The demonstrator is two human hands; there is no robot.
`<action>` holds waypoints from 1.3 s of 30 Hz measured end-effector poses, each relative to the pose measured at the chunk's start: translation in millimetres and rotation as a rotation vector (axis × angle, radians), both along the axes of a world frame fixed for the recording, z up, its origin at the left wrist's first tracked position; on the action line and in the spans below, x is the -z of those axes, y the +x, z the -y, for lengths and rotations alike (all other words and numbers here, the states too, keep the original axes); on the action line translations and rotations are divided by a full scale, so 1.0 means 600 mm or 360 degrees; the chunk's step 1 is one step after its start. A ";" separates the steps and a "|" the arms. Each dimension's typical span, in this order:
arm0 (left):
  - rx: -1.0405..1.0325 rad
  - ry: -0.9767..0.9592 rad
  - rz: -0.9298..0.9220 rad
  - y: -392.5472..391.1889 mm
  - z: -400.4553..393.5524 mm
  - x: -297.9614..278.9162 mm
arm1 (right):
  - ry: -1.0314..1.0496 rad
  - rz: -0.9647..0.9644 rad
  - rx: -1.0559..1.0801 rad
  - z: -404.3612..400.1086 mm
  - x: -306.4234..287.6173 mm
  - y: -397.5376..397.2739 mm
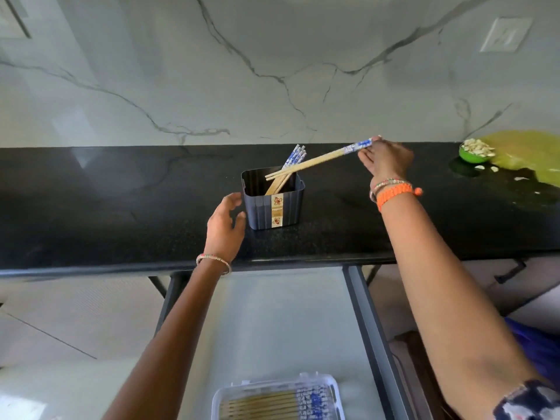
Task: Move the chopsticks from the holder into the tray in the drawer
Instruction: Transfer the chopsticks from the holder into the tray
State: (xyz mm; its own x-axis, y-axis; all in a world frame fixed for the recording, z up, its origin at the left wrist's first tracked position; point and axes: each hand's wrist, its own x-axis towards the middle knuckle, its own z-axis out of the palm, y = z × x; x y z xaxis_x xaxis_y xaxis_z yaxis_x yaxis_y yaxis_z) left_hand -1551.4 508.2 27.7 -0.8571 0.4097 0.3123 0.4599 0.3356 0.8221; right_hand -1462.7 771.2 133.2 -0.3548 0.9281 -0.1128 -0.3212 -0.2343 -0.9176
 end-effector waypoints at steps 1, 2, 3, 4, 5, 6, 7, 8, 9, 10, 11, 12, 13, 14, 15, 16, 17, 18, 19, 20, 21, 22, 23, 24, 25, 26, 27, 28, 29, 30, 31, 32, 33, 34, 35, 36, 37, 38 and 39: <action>-0.0022 0.0049 0.0083 0.022 0.016 0.016 | -0.0093 -0.0061 -0.0002 0.023 0.013 0.030; -0.0049 0.0086 0.0173 0.043 0.031 0.036 | -0.0183 -0.0092 -0.0009 0.048 0.033 0.058; -0.0089 0.0105 0.0267 0.067 0.049 0.061 | -0.0271 -0.0086 -0.0016 0.075 0.060 0.083; -0.0135 0.0104 0.0356 0.089 0.067 0.089 | -0.0357 -0.0050 -0.0025 0.102 0.093 0.108; -0.0185 0.0073 0.0445 0.106 0.084 0.117 | -0.0447 -0.0006 -0.0037 0.127 0.130 0.129; -0.0228 0.0000 0.0543 0.127 0.105 0.149 | -0.0540 0.0053 -0.0043 0.156 0.174 0.154; -0.0244 -0.0087 0.0640 0.146 0.125 0.179 | -0.0623 0.0111 -0.0043 0.185 0.218 0.179; -0.0224 -0.0170 0.0724 0.165 0.148 0.209 | -0.0709 0.0161 -0.0038 0.214 0.261 0.204; -0.0178 -0.0248 0.0774 0.186 0.171 0.237 | -0.0800 0.0193 -0.0034 0.241 0.300 0.228; -0.0144 -0.0323 0.0795 0.201 0.188 0.257 | -0.0867 0.0216 -0.0030 0.261 0.331 0.249; -0.0148 -0.0404 0.0835 0.217 0.207 0.277 | -0.0913 0.0283 -0.0039 0.282 0.364 0.269; -0.0171 -0.0450 0.0912 0.230 0.222 0.295 | -0.0940 0.0386 -0.0062 0.300 0.394 0.288; -0.0206 -0.0464 0.0999 0.237 0.232 0.308 | -0.0986 0.0468 -0.0091 0.313 0.417 0.302; -0.0232 -0.0468 0.1084 0.243 0.241 0.320 | -0.1043 0.0523 -0.0097 0.325 0.436 0.315; -0.0229 -0.0490 0.1167 0.250 0.247 0.330 | -0.1099 0.0524 -0.0057 0.337 0.451 0.327; -0.0217 -0.0531 0.1238 0.254 0.253 0.338 | -0.1147 0.0524 -0.0015 0.350 0.463 0.334; -0.0213 -0.0580 0.1278 0.256 0.256 0.346 | -0.1160 0.0553 0.0012 0.360 0.474 0.339; -0.0224 -0.0618 0.1289 0.259 0.260 0.355 | -0.1143 0.0595 0.0020 0.368 0.483 0.342; -0.0244 -0.0645 0.1277 0.261 0.263 0.362 | -0.1115 0.0624 0.0022 0.375 0.489 0.342; -0.0264 -0.0662 0.1263 0.262 0.266 0.366 | -0.1085 0.0647 0.0034 0.379 0.491 0.342; -0.0285 -0.0667 0.1259 0.263 0.269 0.367 | -0.1050 0.0675 0.0060 0.382 0.495 0.339; -0.0306 -0.0658 0.1270 0.263 0.271 0.367 | -0.1011 0.0718 0.0095 0.384 0.499 0.336; -0.0322 -0.0650 0.1286 0.262 0.272 0.366 | -0.0972 0.0765 0.0121 0.386 0.503 0.332; -0.0325 -0.0648 0.1299 0.261 0.273 0.367 | -0.0950 0.0811 0.0134 0.389 0.506 0.327; -0.0311 -0.0660 0.1312 0.262 0.273 0.367 | -0.0944 0.0850 0.0146 0.393 0.511 0.323; -0.0287 -0.0676 0.1316 0.262 0.273 0.367 | -0.0947 0.0870 0.0162 0.395 0.513 0.317; -0.0261 -0.0693 0.1301 0.262 0.274 0.367 | -0.0952 0.0870 0.0172 0.396 0.515 0.311; -0.0239 -0.0706 0.1280 0.261 0.274 0.368 | -0.0959 0.0842 0.0170 0.396 0.514 0.305; -0.0218 -0.0725 0.1261 0.261 0.274 0.368 | -0.0977 0.0803 0.0162 0.396 0.515 0.299; -0.0200 -0.0748 0.1234 0.260 0.275 0.370 | -0.1011 0.0778 0.0142 0.397 0.516 0.295; -0.0182 -0.0770 0.1200 0.260 0.277 0.371 | -0.1040 0.0785 0.0124 0.397 0.518 0.292; -0.0169 -0.0783 0.1172 0.259 0.279 0.373 | -0.1052 0.0825 0.0106 0.399 0.516 0.291; -0.0158 -0.0785 0.1158 0.258 0.281 0.375 | -0.1046 0.0884 0.0071 0.400 0.518 0.290; -0.0151 -0.0781 0.1155 0.257 0.281 0.377 | -0.1028 0.0937 0.0040 0.401 0.519 0.291; -0.0149 -0.0777 0.1172 0.256 0.282 0.378 | -0.1011 0.0983 0.0009 0.402 0.516 0.293; -0.0152 -0.0758 0.1207 0.256 0.281 0.377 | -0.1008 0.1015 -0.0025 0.400 0.513 0.294; -0.0159 -0.0734 0.1248 0.256 0.279 0.373 | -0.1048 0.1015 -0.0069 0.399 0.510 0.295; -0.0174 -0.0721 0.1254 0.255 0.276 0.369 | -0.1111 0.0988 -0.0129 0.397 0.505 0.295; -0.0206 -0.0718 0.1206 0.254 0.271 0.361 | -0.1160 0.0941 -0.0198 0.394 0.499 0.294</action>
